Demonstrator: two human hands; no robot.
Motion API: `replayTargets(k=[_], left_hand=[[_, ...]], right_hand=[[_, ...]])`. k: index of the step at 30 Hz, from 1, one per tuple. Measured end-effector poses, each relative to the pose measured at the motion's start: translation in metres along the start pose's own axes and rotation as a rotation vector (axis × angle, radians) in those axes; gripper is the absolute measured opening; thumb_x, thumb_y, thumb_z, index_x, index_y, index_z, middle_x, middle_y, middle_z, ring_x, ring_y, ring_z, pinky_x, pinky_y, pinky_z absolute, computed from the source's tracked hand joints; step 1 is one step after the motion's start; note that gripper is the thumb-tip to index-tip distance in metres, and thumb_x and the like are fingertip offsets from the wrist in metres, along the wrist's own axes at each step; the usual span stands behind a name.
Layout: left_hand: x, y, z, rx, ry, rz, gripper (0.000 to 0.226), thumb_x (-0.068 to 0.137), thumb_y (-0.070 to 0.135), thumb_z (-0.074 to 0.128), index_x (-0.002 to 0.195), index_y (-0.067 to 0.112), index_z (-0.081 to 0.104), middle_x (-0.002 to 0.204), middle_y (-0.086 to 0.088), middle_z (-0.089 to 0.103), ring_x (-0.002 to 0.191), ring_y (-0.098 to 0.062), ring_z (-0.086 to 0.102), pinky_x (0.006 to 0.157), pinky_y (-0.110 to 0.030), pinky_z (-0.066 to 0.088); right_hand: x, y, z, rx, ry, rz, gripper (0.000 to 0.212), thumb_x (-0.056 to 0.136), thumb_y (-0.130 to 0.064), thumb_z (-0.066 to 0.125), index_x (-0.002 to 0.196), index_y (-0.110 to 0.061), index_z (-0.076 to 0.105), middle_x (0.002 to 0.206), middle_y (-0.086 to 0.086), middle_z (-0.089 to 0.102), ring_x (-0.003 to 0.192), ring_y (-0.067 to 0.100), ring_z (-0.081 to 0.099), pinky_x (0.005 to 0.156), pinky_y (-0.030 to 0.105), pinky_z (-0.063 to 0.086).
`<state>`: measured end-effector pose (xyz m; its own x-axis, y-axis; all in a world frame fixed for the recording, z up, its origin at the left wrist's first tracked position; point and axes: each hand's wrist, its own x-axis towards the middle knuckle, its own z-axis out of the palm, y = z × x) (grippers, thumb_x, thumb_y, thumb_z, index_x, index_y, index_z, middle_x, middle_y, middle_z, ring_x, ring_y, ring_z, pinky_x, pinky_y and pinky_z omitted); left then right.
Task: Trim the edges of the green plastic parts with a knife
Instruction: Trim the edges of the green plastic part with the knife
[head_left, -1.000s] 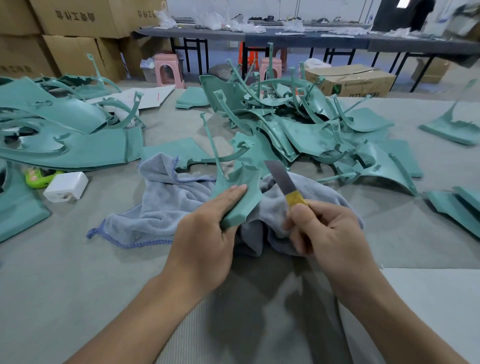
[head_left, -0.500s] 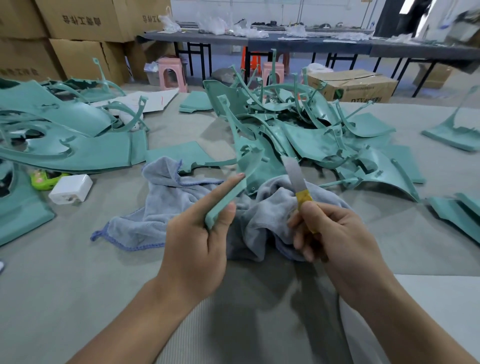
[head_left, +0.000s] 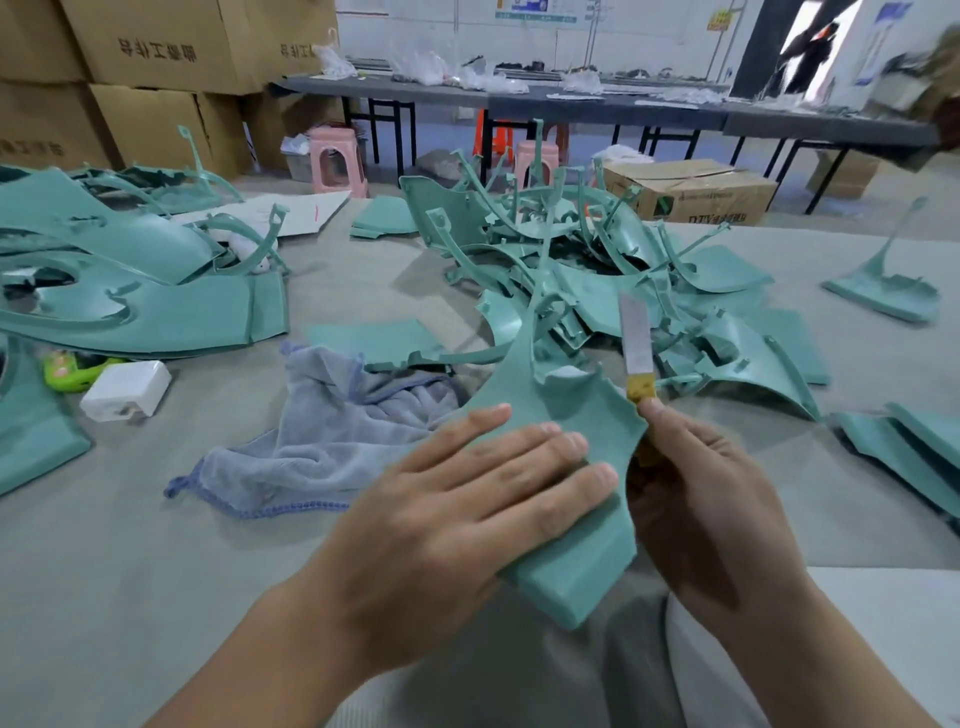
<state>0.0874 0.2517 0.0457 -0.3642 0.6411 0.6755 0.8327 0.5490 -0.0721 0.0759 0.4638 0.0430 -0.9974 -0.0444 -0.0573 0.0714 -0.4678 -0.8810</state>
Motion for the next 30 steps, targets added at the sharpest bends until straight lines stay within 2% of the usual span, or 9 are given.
replayTargets(k=[5, 9, 12, 14, 16, 18, 19, 25, 30], left_hand=[[0.002, 0.007, -0.003, 0.059, -0.019, 0.061, 0.041, 0.106, 0.013, 0.036, 0.138, 0.015, 0.061, 0.141, -0.004, 0.061, 0.136, -0.017, 0.053, 0.113, -0.043, 0.041], [0.002, 0.008, 0.0, 0.064, -0.058, 0.069, 0.041, 0.105, 0.01, 0.038, 0.138, 0.016, 0.062, 0.141, -0.003, 0.061, 0.136, -0.017, 0.052, 0.115, -0.043, 0.038], [0.001, 0.006, 0.004, 0.078, -0.13, 0.07, 0.042, 0.104, 0.009, 0.039, 0.14, 0.017, 0.06, 0.143, -0.001, 0.059, 0.138, -0.016, 0.05, 0.118, -0.043, 0.033], [0.001, 0.002, 0.007, 0.063, -0.162, 0.05, 0.042, 0.104, 0.008, 0.041, 0.139, 0.018, 0.06, 0.144, 0.0, 0.059, 0.138, -0.015, 0.049, 0.119, -0.043, 0.03], [0.001, -0.002, 0.009, 0.049, -0.172, 0.024, 0.042, 0.106, 0.008, 0.037, 0.139, 0.02, 0.061, 0.144, 0.001, 0.059, 0.138, -0.014, 0.049, 0.12, -0.044, 0.029], [0.001, -0.006, 0.011, 0.035, -0.171, 0.003, 0.044, 0.108, 0.01, 0.032, 0.139, 0.021, 0.062, 0.144, 0.003, 0.058, 0.139, -0.014, 0.048, 0.12, -0.045, 0.028], [0.0, -0.007, 0.011, 0.026, -0.167, -0.007, 0.044, 0.109, 0.011, 0.031, 0.139, 0.021, 0.062, 0.144, 0.003, 0.058, 0.14, -0.014, 0.047, 0.121, -0.046, 0.027], [-0.002, -0.01, 0.013, -0.001, -0.142, -0.061, 0.052, 0.099, 0.003, 0.044, 0.144, 0.025, 0.056, 0.149, 0.002, 0.054, 0.147, -0.018, 0.036, 0.123, -0.048, 0.022], [-0.004, -0.013, 0.019, -0.04, -0.186, -0.207, 0.063, 0.097, 0.006, 0.05, 0.155, 0.029, 0.038, 0.16, 0.011, 0.037, 0.152, -0.012, 0.025, 0.124, -0.044, 0.022]], right_hand=[[0.0, -0.004, -0.001, 0.01, 0.019, -0.029, 0.035, 0.087, -0.029, 0.063, 0.104, -0.004, 0.079, 0.114, 0.028, 0.072, 0.097, 0.036, 0.071, 0.086, 0.043, 0.06], [0.003, -0.004, -0.005, 0.005, 0.03, -0.021, 0.037, 0.09, -0.032, 0.061, 0.111, -0.005, 0.078, 0.117, 0.025, 0.072, 0.106, 0.036, 0.071, 0.096, 0.045, 0.055], [0.004, -0.002, -0.007, -0.082, 0.065, -0.012, 0.038, 0.088, -0.034, 0.064, 0.109, -0.006, 0.078, 0.114, 0.028, 0.072, 0.101, 0.04, 0.069, 0.087, 0.052, 0.055], [0.004, -0.002, -0.007, -0.129, 0.1, 0.01, 0.042, 0.086, -0.037, 0.066, 0.107, -0.001, 0.075, 0.114, 0.041, 0.063, 0.093, 0.046, 0.059, 0.079, 0.058, 0.042], [0.005, -0.002, -0.005, -0.151, 0.105, 0.017, 0.041, 0.086, -0.037, 0.066, 0.099, 0.001, 0.073, 0.097, 0.045, 0.059, 0.073, 0.04, 0.057, 0.066, 0.051, 0.042], [0.006, -0.003, -0.004, -0.176, 0.117, 0.003, 0.032, 0.083, -0.038, 0.066, 0.083, -0.007, 0.075, 0.07, 0.027, 0.057, 0.047, 0.028, 0.051, 0.048, 0.036, 0.04], [0.007, -0.003, -0.004, -0.181, 0.118, -0.008, 0.03, 0.081, -0.038, 0.066, 0.08, -0.009, 0.075, 0.064, 0.02, 0.055, 0.043, 0.024, 0.048, 0.045, 0.034, 0.037], [0.004, -0.005, -0.006, -0.213, 0.086, -0.13, 0.03, 0.079, -0.041, 0.066, 0.073, -0.011, 0.07, 0.056, 0.007, 0.051, 0.049, 0.023, 0.038, 0.053, 0.037, 0.031], [0.001, -0.005, -0.008, -0.384, 0.152, -0.335, 0.042, 0.092, -0.033, 0.067, 0.069, 0.001, 0.058, 0.053, 0.009, 0.045, 0.043, 0.022, 0.038, 0.043, 0.031, 0.027]])
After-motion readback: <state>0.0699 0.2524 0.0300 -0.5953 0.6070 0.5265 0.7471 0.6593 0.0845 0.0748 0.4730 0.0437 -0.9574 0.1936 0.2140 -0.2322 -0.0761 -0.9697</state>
